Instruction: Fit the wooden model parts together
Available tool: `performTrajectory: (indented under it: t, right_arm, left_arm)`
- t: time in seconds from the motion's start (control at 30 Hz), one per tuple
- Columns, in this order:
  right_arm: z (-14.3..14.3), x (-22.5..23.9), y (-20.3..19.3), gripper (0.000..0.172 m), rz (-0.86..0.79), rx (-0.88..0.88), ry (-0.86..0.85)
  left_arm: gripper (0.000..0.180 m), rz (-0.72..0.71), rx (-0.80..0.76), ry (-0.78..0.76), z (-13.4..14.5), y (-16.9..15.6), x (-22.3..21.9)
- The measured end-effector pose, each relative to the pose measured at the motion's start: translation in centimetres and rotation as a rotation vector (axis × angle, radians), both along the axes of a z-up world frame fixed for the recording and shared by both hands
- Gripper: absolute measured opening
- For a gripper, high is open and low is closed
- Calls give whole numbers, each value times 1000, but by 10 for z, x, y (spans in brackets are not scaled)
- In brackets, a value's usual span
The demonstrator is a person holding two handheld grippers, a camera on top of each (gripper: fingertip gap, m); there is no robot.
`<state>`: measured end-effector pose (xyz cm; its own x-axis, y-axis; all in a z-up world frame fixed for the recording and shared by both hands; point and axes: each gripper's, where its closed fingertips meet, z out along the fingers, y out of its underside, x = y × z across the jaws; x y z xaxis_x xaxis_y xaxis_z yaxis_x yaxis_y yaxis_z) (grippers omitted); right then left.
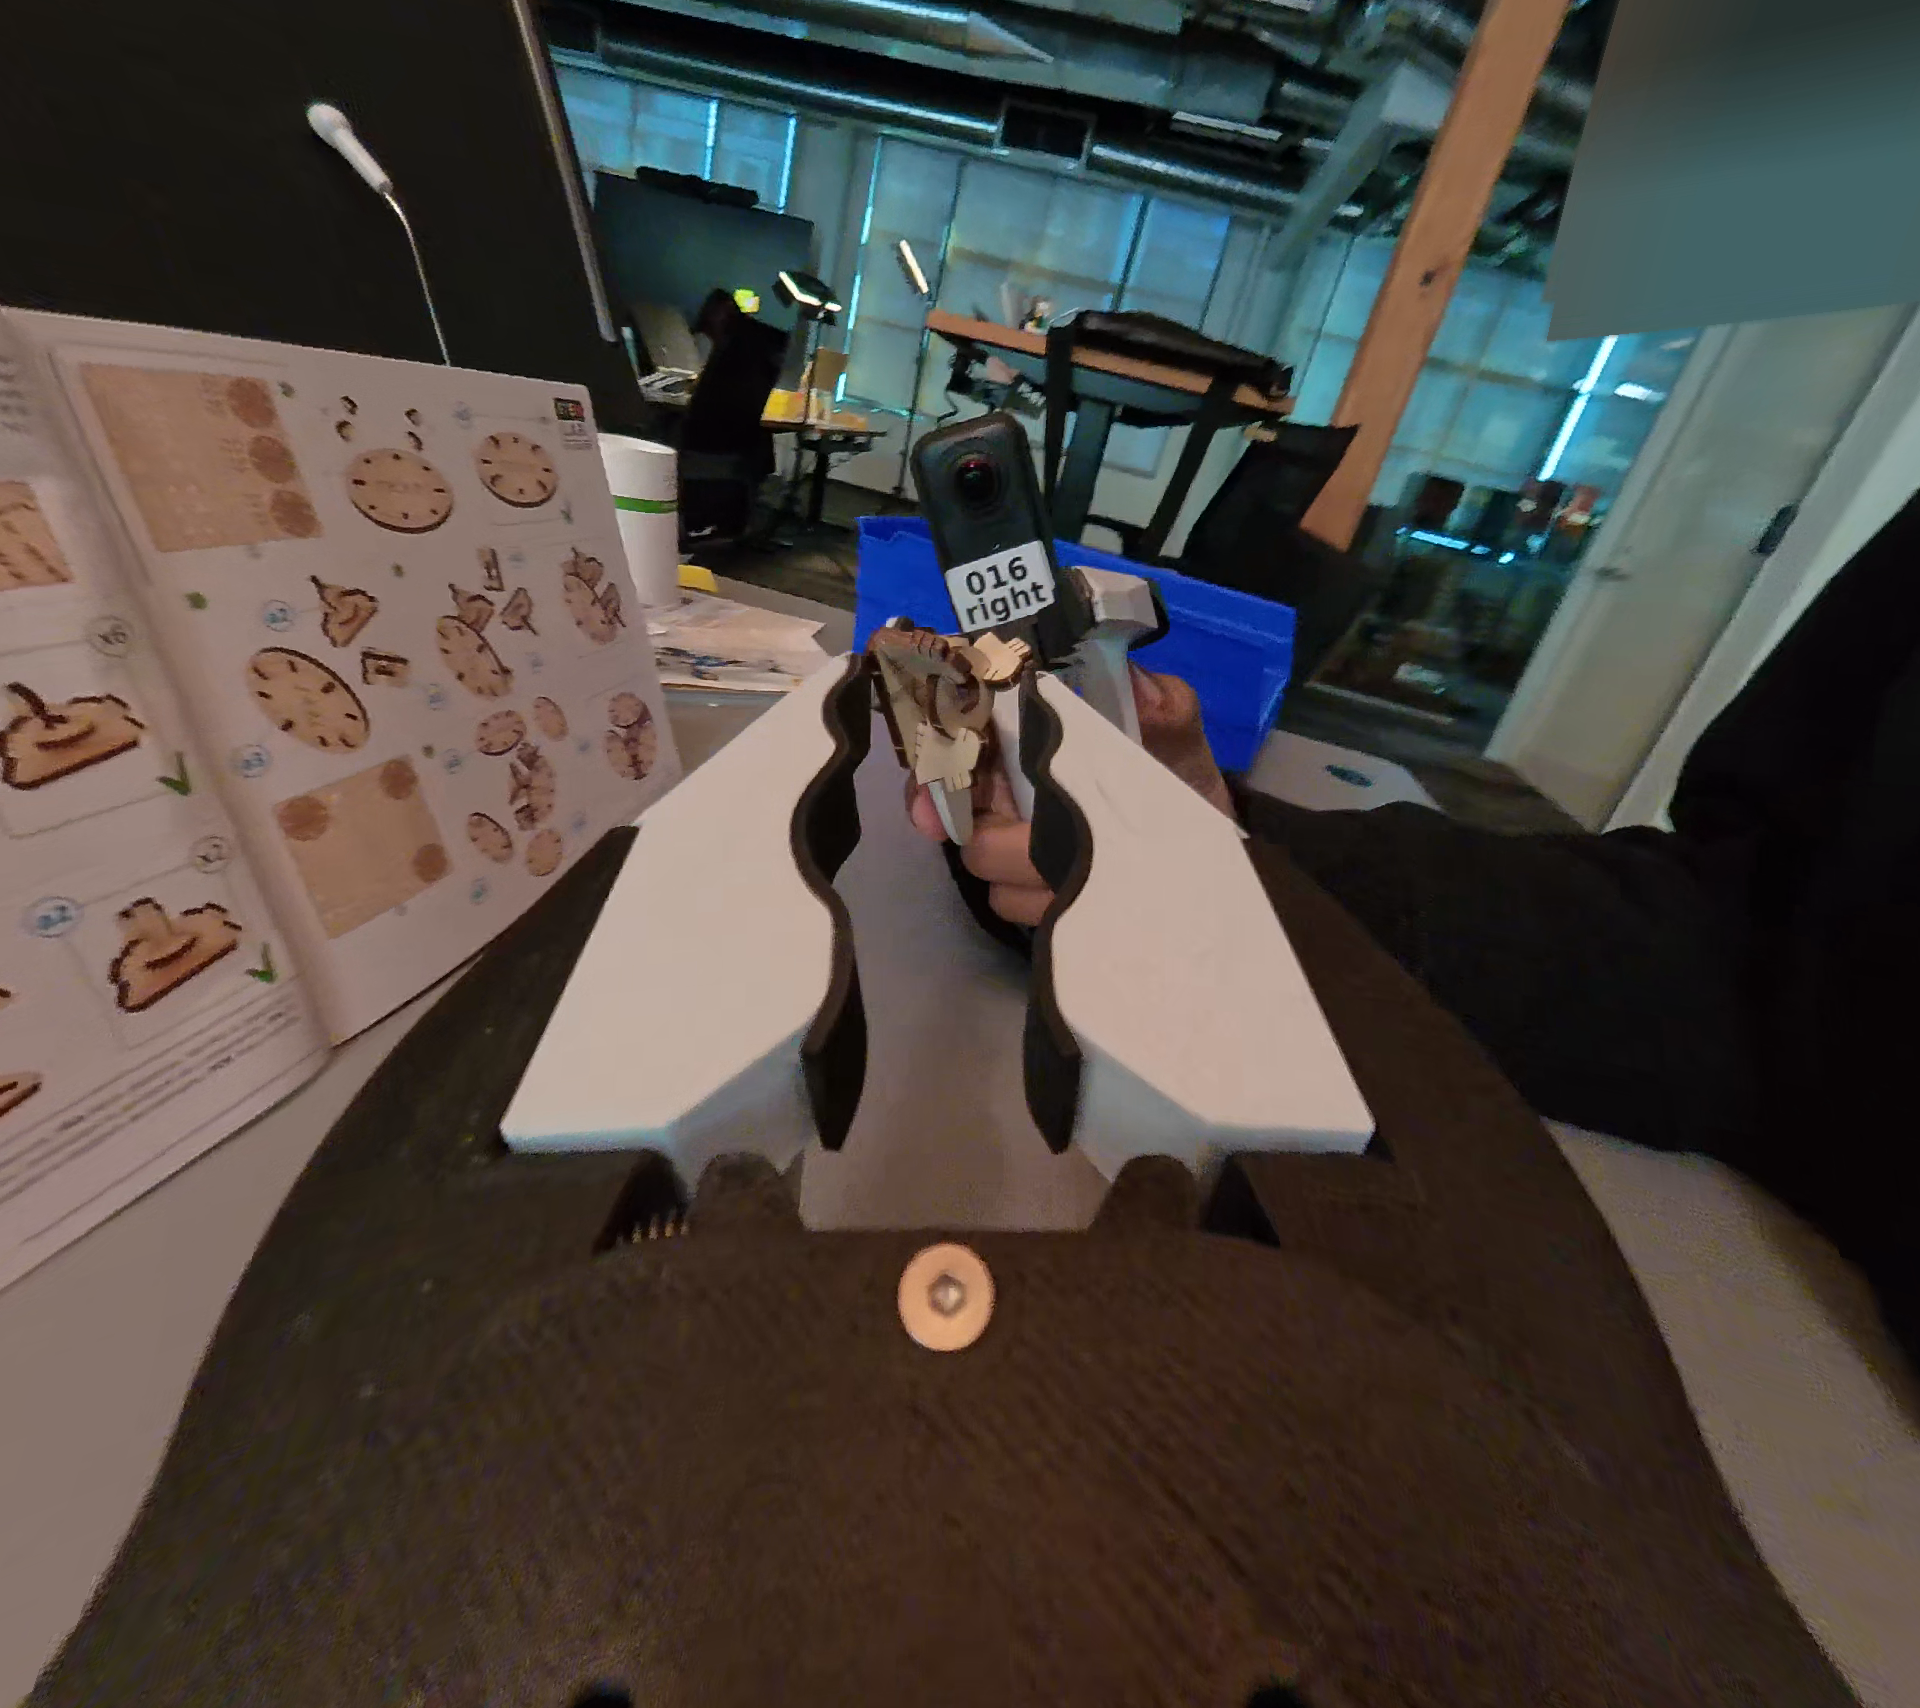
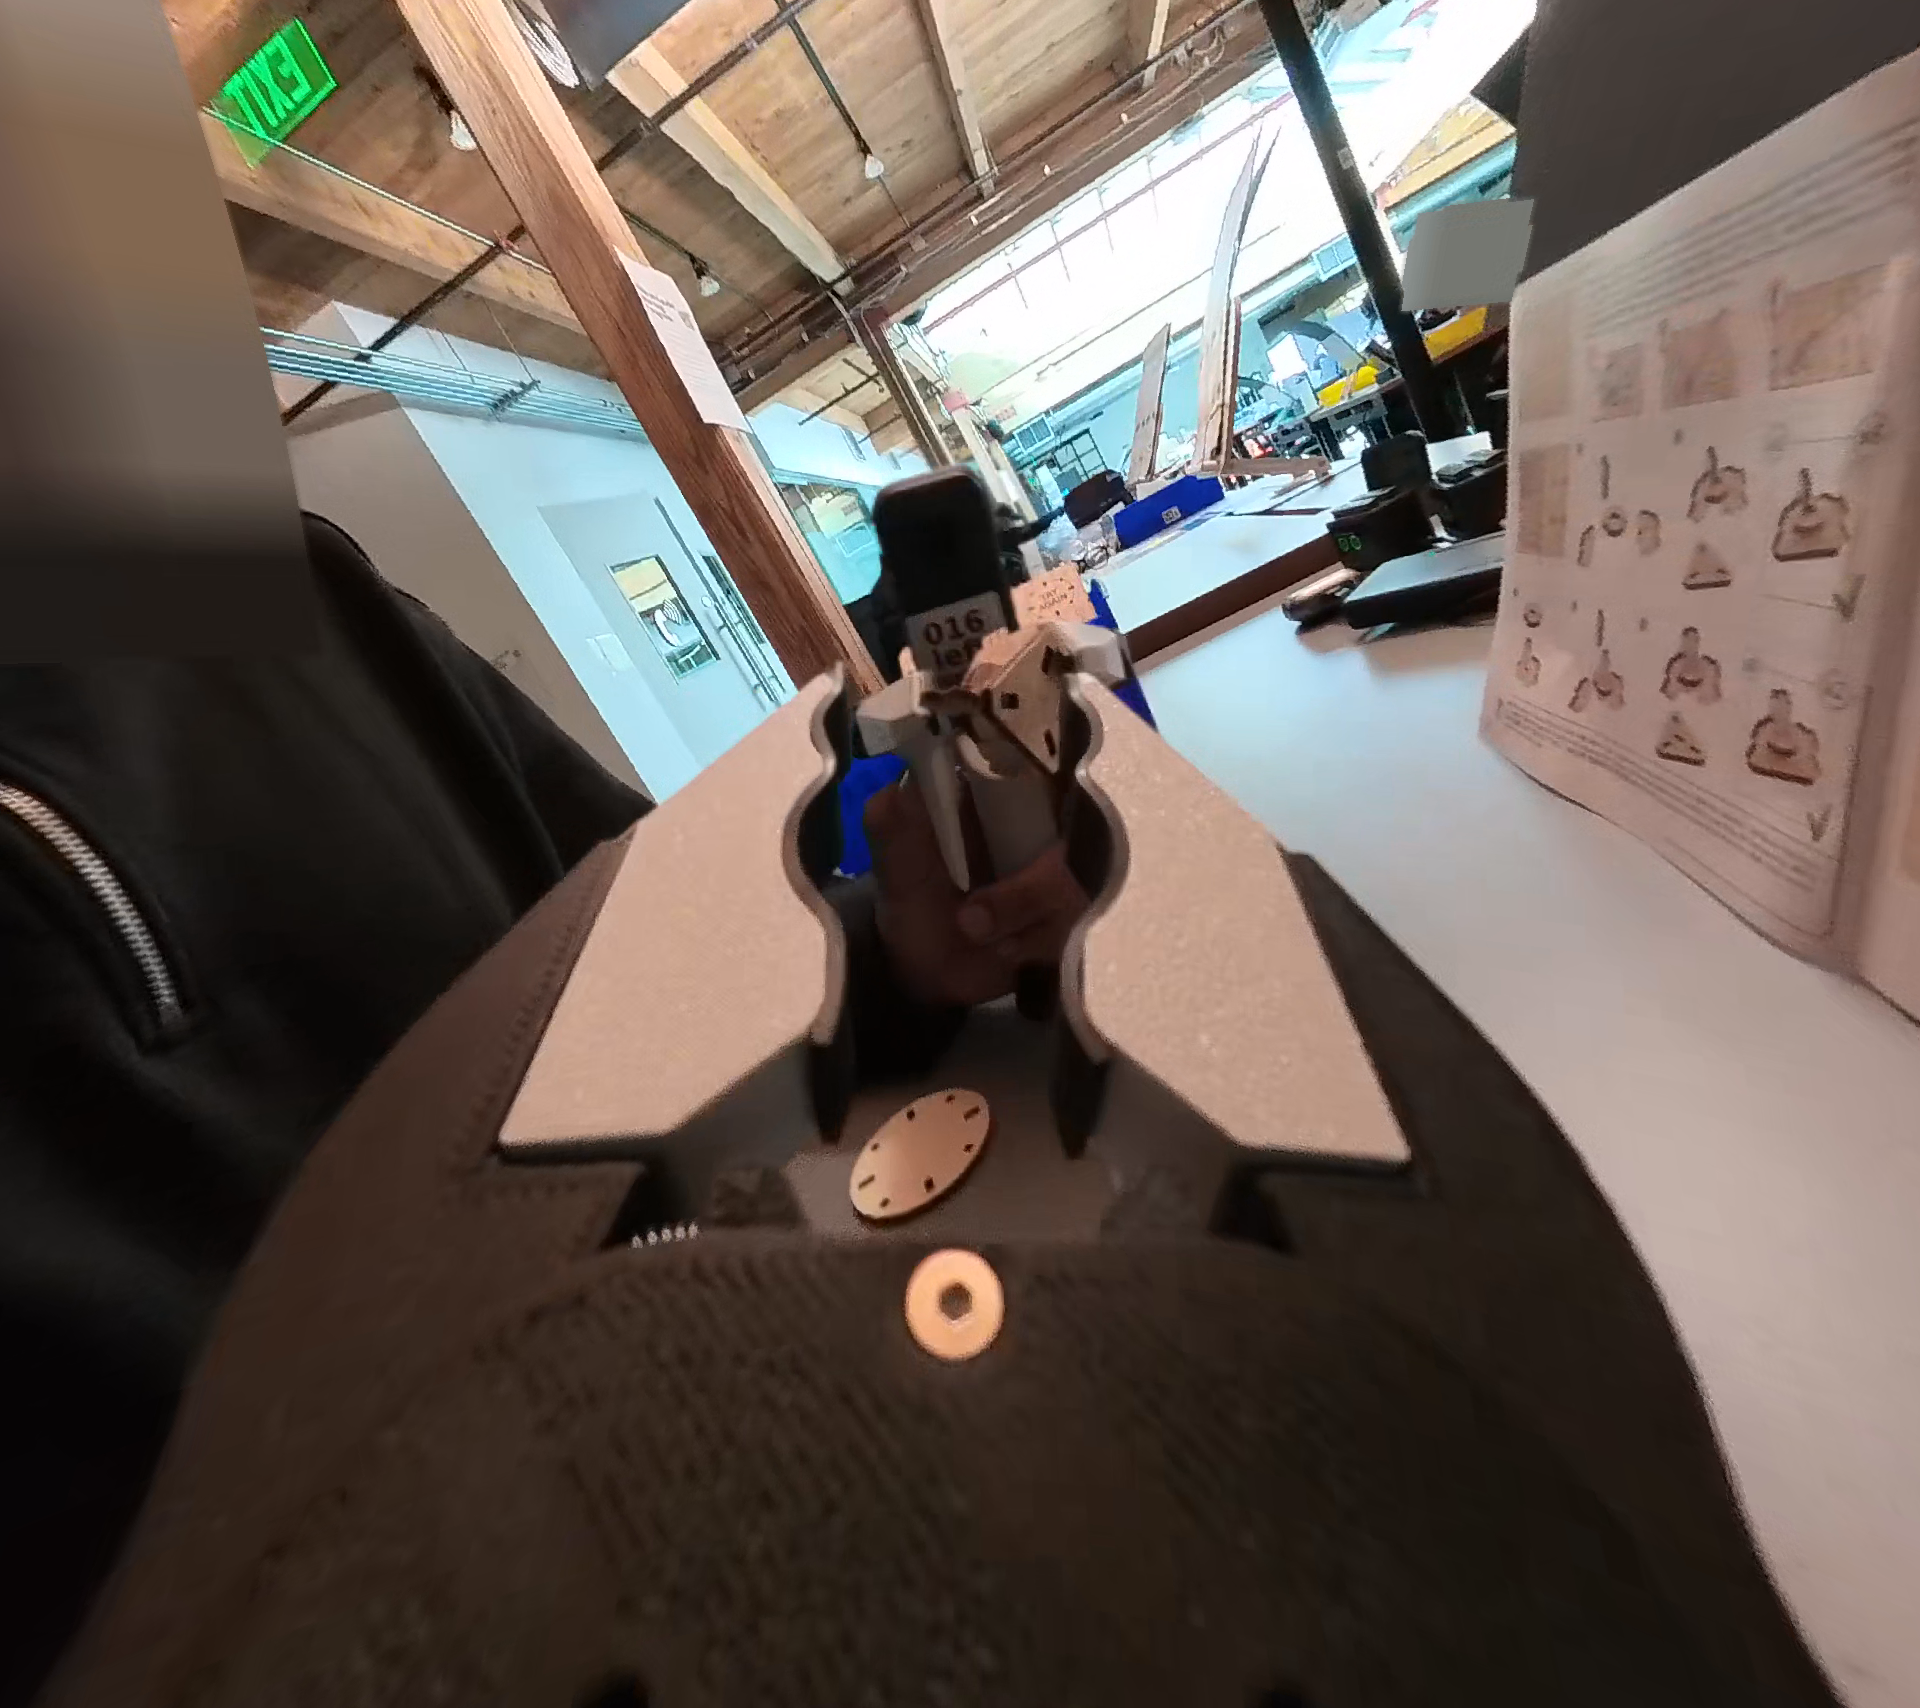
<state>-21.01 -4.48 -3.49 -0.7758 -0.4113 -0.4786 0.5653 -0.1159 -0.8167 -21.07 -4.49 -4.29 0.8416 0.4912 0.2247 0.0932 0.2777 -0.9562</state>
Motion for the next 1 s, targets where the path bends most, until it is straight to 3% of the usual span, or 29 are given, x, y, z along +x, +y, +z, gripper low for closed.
performTrajectory:
  t: [0.37,0.57,0.77,1.0]
  right_arm:
    - [-9,0,-4,19,-35,57,61]
    - [-7,0,-2,18,-29,48,57]
    - [8,-9,10,18,-19,-64,-49]
    - [24,-16,26,18,45,-201,-178]
  left_arm:
    - [27,76,-90,39,-4,2,-3]
    - [27,65,-76,41,-2,4,-3]
    - [45,-7,14,-1,1,3,-1]
    - [45,-85,46,-52,-3,10,2]
